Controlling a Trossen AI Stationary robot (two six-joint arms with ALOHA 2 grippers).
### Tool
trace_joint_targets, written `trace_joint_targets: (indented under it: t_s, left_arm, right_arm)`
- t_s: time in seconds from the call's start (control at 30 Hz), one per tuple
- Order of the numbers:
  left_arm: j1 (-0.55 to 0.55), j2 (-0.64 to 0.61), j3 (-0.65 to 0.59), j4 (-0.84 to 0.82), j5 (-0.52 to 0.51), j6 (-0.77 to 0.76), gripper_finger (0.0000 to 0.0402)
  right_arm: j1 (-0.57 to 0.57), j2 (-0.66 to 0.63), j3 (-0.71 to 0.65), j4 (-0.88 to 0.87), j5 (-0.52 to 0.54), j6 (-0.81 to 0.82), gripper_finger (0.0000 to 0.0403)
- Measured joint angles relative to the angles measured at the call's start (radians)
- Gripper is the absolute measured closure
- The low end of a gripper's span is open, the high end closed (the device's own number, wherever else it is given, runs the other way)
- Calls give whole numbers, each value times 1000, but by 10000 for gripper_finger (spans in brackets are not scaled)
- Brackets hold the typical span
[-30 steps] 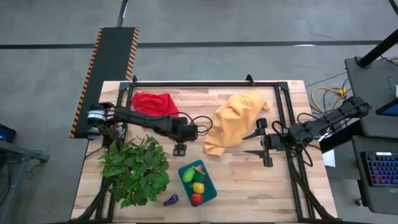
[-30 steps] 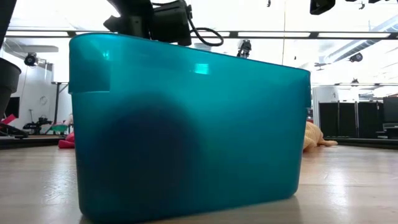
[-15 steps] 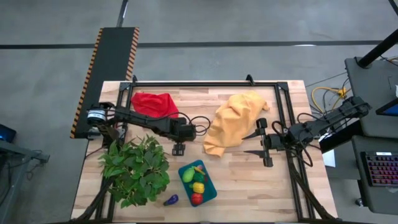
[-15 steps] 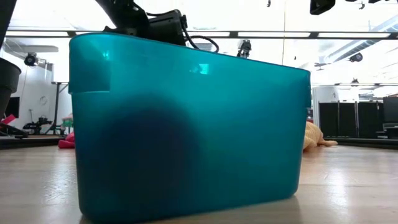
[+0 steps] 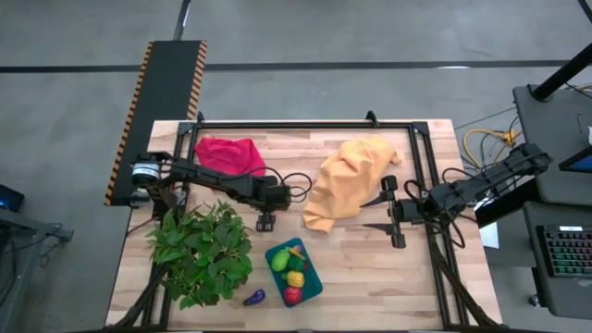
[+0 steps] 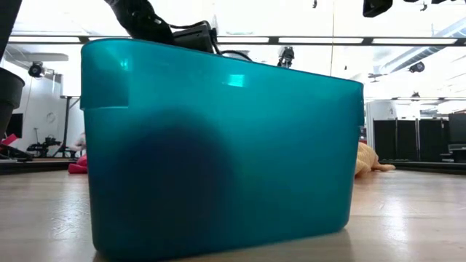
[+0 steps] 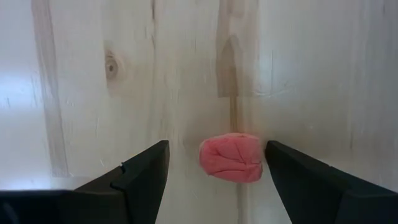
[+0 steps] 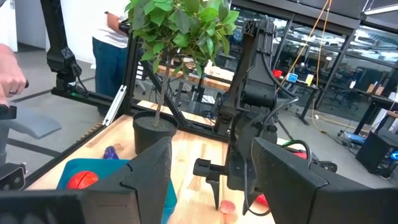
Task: Pick and placing Produce into tupperware
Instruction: Put the peach into the bin
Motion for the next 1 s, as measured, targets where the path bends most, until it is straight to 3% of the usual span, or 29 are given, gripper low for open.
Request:
trace_joint_targets:
  t_s: [0.3, 0.8, 1.0]
  left_arm:
    - [0, 0, -8, 13, 6, 3, 155]
    - [-1, 0, -7, 6, 17, 24, 300]
    - [1, -21, 12, -44, -3, 52, 320]
  right_arm:
    - [0, 0, 0, 0, 0, 0, 188]
    - [0, 0, 0, 1, 0, 0, 188]
    - [0, 0, 0, 1, 0, 0, 188]
